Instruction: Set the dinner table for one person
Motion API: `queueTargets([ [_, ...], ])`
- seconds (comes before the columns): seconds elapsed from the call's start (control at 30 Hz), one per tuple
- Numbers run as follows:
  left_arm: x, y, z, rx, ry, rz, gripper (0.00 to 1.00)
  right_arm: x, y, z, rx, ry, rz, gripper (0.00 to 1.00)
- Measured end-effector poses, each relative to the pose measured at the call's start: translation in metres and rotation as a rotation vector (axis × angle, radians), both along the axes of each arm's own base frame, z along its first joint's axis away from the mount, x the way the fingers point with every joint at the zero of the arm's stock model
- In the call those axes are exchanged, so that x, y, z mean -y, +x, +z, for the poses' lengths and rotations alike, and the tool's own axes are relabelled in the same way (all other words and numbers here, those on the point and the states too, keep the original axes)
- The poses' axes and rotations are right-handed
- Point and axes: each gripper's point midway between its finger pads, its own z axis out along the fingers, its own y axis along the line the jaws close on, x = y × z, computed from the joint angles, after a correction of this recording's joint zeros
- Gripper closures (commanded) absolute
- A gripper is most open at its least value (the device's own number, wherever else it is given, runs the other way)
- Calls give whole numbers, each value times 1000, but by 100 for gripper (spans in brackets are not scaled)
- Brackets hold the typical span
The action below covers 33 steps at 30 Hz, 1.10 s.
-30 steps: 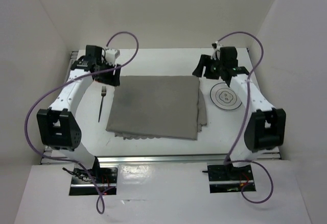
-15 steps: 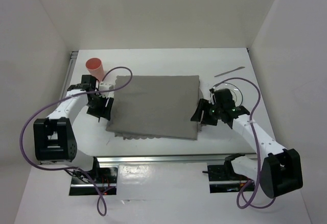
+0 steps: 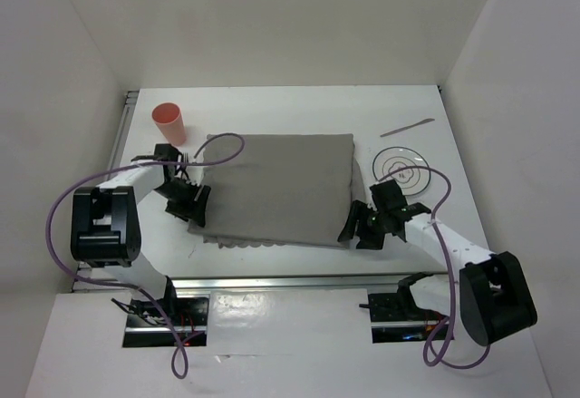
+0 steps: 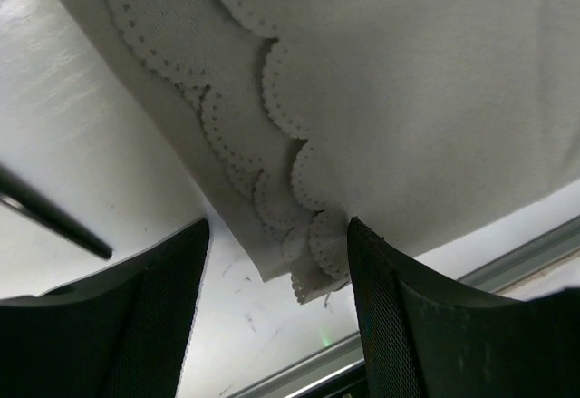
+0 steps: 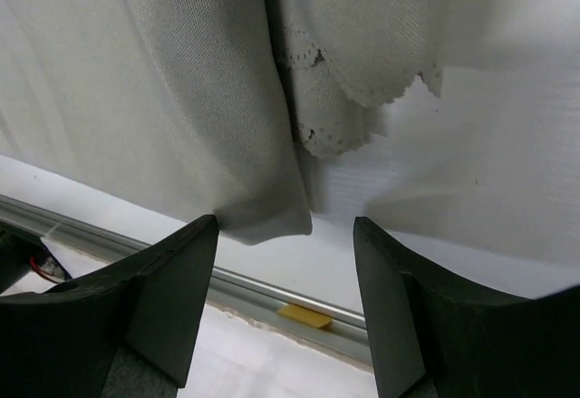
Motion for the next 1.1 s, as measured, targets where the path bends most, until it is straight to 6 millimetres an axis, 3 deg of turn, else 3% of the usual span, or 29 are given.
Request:
queueTargets([
  [0.23, -3, -1, -9, -24, 16, -14, 36, -14, 5, -5, 7, 48, 23, 31],
  [0.37, -3, -1, -9, -27, 14, -23, 44, -22, 9, -5, 20, 71, 42, 38],
  [0.43, -2, -2, -10, -35, 3, -44, 49, -22, 10, -7, 20, 69, 42, 48],
  [0.47, 0, -5, -10, -43, -4, -52, 53, -21, 10, -8, 18, 65, 42, 52],
  [0.5, 1, -7, -10, -49, -9, -68, 66, -20, 10, -8, 18, 60, 40, 60],
  [0.57, 4, -11, -12, -68, -18, -88, 81, -19, 10, -9, 20, 52, 39, 69],
  [0.6, 5, -13, -15, -80, -24, -103, 97, -19, 11, -9, 22, 49, 37, 72],
  [0.63, 6, -16, -16, -95, -31, -105, 100, -19, 11, -10, 21, 47, 36, 79],
  [0.73, 11, -21, -16, -132, -71, -101, 100, -18, 10, -9, 11, 40, 34, 85],
  [0.87, 10, -20, -14, -148, -93, -78, 100, -19, 15, 3, 8, 21, 41, 84],
  [1.0, 8, -13, -10, -131, -94, -72, 100, -21, 23, 15, 31, 18, 60, 56],
  [1.1, 7, -7, -4, -109, -94, -72, 100, -22, 21, 15, 27, 21, 76, 53],
])
